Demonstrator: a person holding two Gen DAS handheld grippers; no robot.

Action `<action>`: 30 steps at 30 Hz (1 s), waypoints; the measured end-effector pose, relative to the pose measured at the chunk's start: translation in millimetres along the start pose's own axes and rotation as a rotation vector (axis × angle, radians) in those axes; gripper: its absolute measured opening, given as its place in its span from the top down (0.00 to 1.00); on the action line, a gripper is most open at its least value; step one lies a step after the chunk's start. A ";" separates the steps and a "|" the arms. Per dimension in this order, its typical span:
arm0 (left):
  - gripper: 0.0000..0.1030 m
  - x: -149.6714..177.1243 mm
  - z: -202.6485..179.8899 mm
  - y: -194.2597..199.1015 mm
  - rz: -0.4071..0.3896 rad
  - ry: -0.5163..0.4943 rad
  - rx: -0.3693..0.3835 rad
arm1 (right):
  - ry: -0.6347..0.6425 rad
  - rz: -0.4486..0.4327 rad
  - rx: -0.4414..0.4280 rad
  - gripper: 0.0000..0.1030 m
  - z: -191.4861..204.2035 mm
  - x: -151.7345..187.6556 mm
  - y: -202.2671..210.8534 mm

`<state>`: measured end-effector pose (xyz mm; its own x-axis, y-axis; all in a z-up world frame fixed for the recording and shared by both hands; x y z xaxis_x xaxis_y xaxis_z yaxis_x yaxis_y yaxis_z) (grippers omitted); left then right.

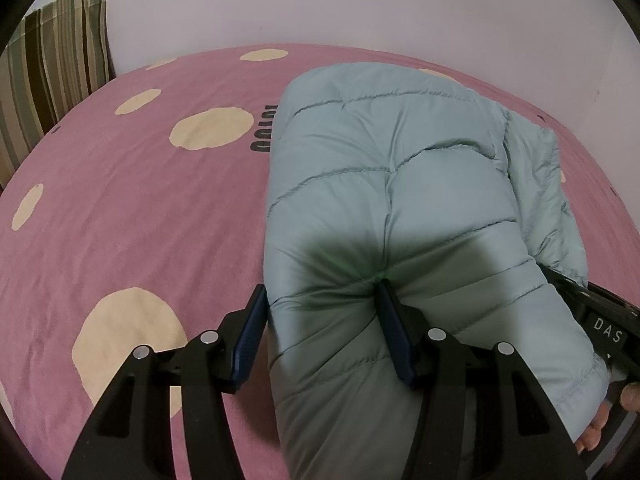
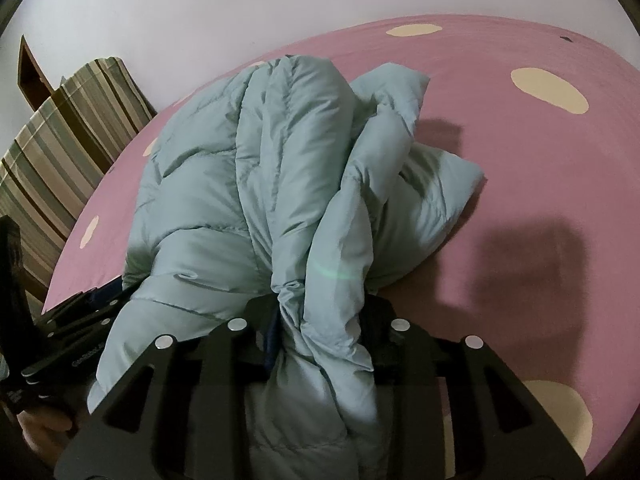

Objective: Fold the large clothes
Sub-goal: 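Fold the held jacket side over the bundle with the right tool, then open the right tool and pull both tools back from the jacket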

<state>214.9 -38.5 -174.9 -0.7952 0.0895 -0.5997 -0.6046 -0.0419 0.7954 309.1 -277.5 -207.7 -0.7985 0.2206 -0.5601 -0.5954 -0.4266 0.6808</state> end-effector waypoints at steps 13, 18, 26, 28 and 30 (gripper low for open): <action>0.45 -3.9 -3.1 -0.8 0.009 -0.023 -0.035 | -0.009 -0.028 0.084 0.50 5.0 2.6 3.1; 0.37 -5.3 -3.0 1.7 0.011 -0.024 -0.069 | -0.035 -0.050 0.111 0.40 -3.3 6.4 14.0; 0.31 -0.9 -2.5 17.8 -0.020 -0.010 -0.099 | -0.040 -0.101 0.178 0.39 -4.2 14.1 46.2; 0.28 1.0 -2.7 25.3 -0.032 -0.005 -0.105 | -0.033 -0.117 0.202 0.39 -0.1 15.4 55.5; 0.27 3.2 -2.8 36.2 -0.050 -0.003 -0.098 | -0.018 -0.140 0.228 0.37 6.7 16.9 67.4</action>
<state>190.3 -42.5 -148.3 -0.7642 0.0972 -0.6377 -0.6449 -0.1348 0.7523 254.8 -296.6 -168.1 -0.7069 0.2800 -0.6495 -0.7034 -0.1827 0.6869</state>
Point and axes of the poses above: each gripper's, at about its wrist camera, not at the fingertips, and y roughly against the way its jaws point, z to its left, x to its underside, the point moved 3 cm from there along -y, roughly the way its jaws point, and after that the axes turned 10 degrees about -x, right-handed, at the moved point
